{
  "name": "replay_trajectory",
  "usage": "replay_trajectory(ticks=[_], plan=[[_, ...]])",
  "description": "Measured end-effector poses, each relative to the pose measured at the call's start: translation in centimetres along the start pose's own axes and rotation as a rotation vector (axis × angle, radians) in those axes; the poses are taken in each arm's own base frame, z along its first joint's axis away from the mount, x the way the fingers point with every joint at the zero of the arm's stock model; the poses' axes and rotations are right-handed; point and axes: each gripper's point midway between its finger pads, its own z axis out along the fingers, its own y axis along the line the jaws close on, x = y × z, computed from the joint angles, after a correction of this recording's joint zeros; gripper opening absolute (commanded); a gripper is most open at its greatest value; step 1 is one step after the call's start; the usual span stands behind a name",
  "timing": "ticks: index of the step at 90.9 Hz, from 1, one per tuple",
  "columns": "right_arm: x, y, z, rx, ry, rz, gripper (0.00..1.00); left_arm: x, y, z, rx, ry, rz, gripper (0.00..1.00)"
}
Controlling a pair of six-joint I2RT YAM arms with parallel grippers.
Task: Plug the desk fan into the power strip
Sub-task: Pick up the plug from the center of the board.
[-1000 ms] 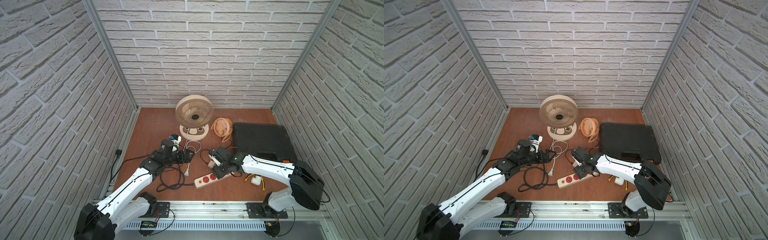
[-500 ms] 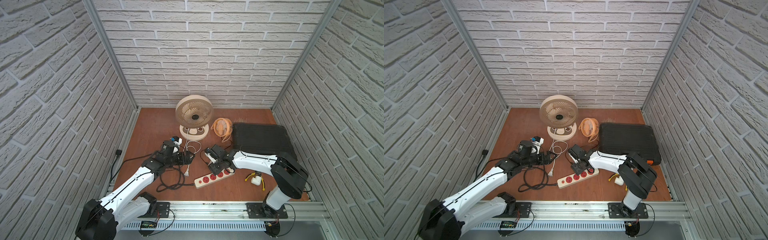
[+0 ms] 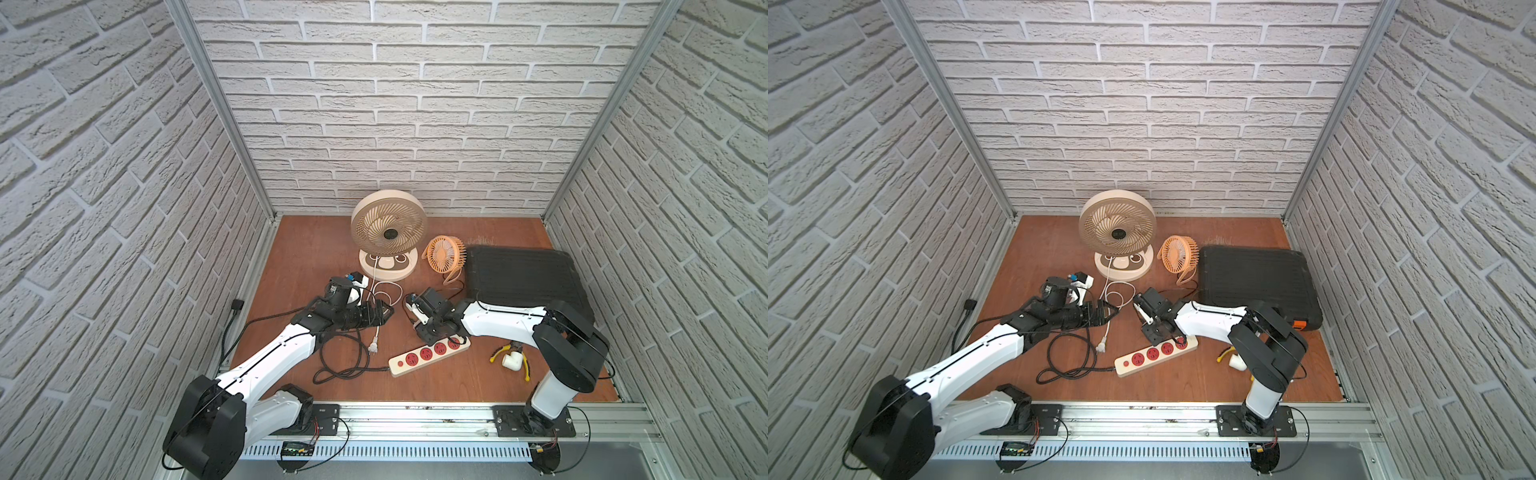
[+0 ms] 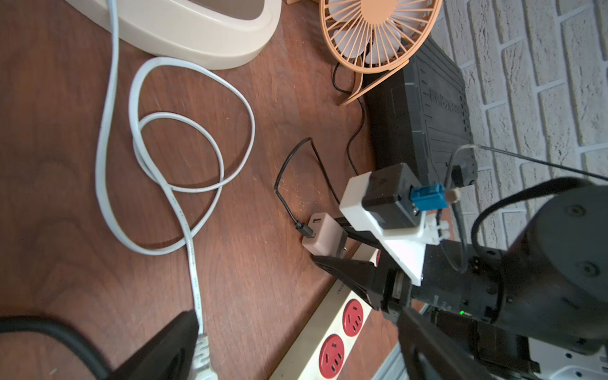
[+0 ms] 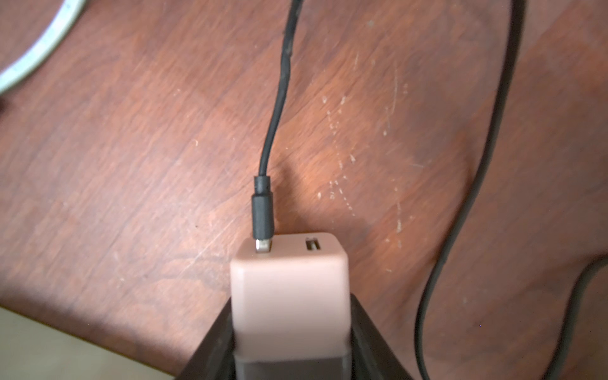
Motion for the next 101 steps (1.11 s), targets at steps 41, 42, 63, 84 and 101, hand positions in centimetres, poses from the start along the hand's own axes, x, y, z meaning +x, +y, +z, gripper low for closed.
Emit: replay_trajectory(ticks=[41, 42, 63, 84, 101], plan=[[-3.4, 2.1, -5.9, -0.147, -0.328, -0.007, 0.03, 0.9, -3.7, 3.3, 0.195, 0.151, -0.034, 0.66], [-3.4, 2.2, -6.0, -0.149, -0.332, -0.008, 0.03, 0.9, -3.9, 3.4, 0.198, 0.155, -0.034, 0.66], [-3.4, 2.9, -6.2, -0.167, -0.361, -0.036, 0.03, 0.2, -6.5, 5.2, 0.268, 0.198, 0.0, 0.52], [-2.9, 3.0, -6.2, -0.151, -0.362, -0.053, 0.03, 1.5, -6.3, 7.0, 0.26, 0.259, -0.01, 0.44], [-2.7, 3.0, -6.4, -0.132, -0.372, -0.06, 0.03, 1.9, -6.6, 7.0, 0.272, 0.275, -0.003, 0.47]])
